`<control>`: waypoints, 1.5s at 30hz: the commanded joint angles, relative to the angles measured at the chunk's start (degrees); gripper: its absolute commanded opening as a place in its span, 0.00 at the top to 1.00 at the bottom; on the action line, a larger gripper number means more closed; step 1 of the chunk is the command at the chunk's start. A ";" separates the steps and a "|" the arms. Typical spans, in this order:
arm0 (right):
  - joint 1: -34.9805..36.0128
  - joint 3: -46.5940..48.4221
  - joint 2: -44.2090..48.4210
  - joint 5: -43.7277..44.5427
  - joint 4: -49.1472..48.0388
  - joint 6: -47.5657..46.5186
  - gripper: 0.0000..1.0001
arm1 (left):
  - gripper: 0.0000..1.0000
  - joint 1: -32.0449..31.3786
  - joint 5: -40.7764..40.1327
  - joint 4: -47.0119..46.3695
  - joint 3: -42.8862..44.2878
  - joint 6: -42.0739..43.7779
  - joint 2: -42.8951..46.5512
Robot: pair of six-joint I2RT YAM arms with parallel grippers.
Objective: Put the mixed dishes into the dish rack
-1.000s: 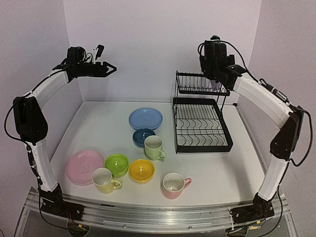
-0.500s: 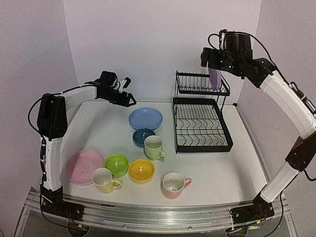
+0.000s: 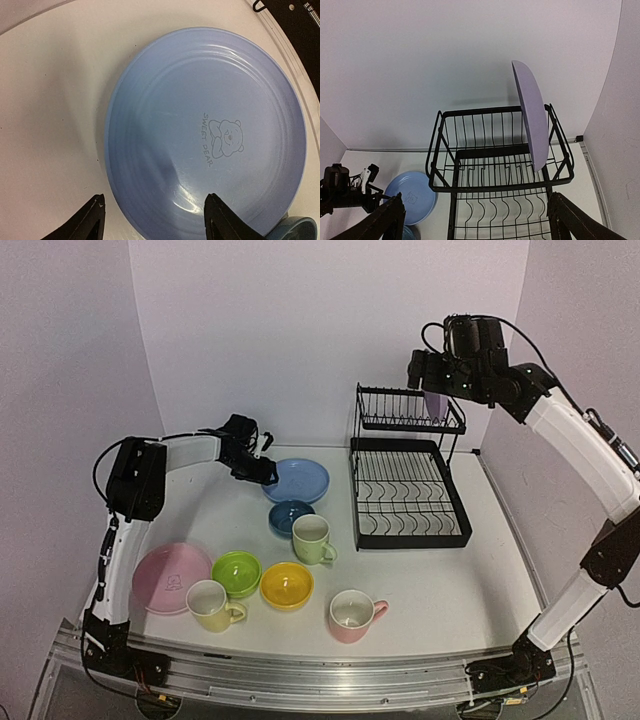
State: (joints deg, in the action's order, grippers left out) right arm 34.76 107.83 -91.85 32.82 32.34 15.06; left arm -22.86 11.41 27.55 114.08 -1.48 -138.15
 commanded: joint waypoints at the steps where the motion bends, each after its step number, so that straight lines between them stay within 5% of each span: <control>1: 0.03 -0.15 2.11 -0.30 -0.12 1.29 0.05 | 0.37 -1.27 -2.72 -0.11 2.24 0.78 -0.95; 7: 0.02 -0.08 1.65 -0.52 -0.10 1.61 0.05 | 0.56 -1.75 -4.01 -1.02 4.26 -0.53 -3.86; 14: 0.09 -0.91 2.97 -0.40 -0.08 2.54 0.05 | 0.99 -0.71 -8.97 -2.62 4.50 -5.60 -3.83; 20: 0.01 -1.88 3.70 -0.62 -0.08 3.10 0.05 | 1.00 2.42 -12.35 -6.05 3.57 -9.74 -0.86; 26: 0.03 -1.27 3.24 -2.35 -0.08 3.84 0.05 | 1.00 5.94 -7.36 -9.40 4.07 -12.21 2.68; 36: 0.20 4.38 0.77 -21.18 1.24 6.93 0.10 | 1.00 10.20 9.21 -6.68 9.55 -6.18 12.93; 45: 2.36 17.95 -10.99 -38.28 1.32 15.70 0.19 | 1.00 8.27 29.34 -1.60 15.90 -4.51 20.30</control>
State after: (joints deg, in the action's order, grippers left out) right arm 36.07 119.72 -96.90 3.97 33.95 24.83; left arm -12.60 28.73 24.29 125.66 -6.97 -123.46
